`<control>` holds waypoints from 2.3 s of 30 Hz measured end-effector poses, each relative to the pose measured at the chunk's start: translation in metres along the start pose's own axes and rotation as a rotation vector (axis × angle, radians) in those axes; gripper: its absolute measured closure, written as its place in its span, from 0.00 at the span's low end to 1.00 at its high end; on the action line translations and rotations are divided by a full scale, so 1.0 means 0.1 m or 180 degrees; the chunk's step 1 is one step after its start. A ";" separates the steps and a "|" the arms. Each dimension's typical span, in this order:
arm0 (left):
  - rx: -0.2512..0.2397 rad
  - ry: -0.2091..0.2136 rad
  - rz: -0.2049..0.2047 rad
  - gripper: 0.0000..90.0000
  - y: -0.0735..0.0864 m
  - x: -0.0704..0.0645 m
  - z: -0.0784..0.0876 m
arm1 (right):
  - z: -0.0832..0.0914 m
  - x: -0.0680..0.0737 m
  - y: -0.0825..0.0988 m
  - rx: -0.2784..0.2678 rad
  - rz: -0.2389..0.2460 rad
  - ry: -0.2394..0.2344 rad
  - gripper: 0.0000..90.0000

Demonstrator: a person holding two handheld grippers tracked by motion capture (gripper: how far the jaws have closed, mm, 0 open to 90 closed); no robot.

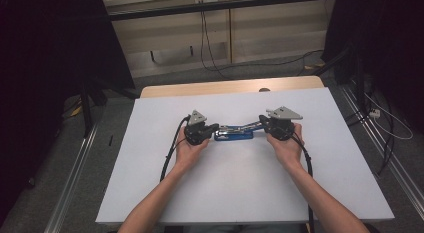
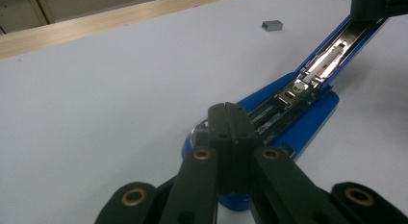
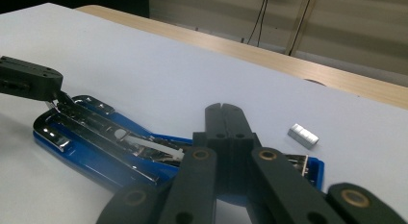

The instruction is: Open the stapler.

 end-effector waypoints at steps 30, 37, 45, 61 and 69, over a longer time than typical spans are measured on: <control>-0.0050 0.0052 0.0114 0.99 -0.03 0.00 0.02 | 0.03 -0.12 0.17 0.0182 -0.0092 -0.0016 1.00; -0.0092 0.0082 0.0141 0.94 -0.06 -0.02 0.03 | 0.01 -0.12 0.18 0.0193 -0.0102 -0.0031 1.00; -0.0095 0.0092 0.0099 0.88 -0.07 -0.05 0.04 | 0.03 -0.12 0.18 0.0163 -0.0127 -0.0073 1.00; -0.0151 0.0065 0.0055 0.54 -0.11 -0.03 0.15 | 0.09 -0.14 0.15 0.0019 -0.0226 -0.0170 0.91; -0.0108 -0.0130 0.0073 0.29 -0.14 0.00 0.21 | 0.11 -0.12 0.13 -0.0035 -0.0243 -0.0260 0.72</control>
Point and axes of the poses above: each handheld gripper's, and its own axes: z roughly backward along the jaws, y roughly out of its underside, x roughly to its left, the point moved 3 cm from there along -z, roughly forward along the jaws, and after that the axes turned 4 degrees about -y, right-handed, at the moved point
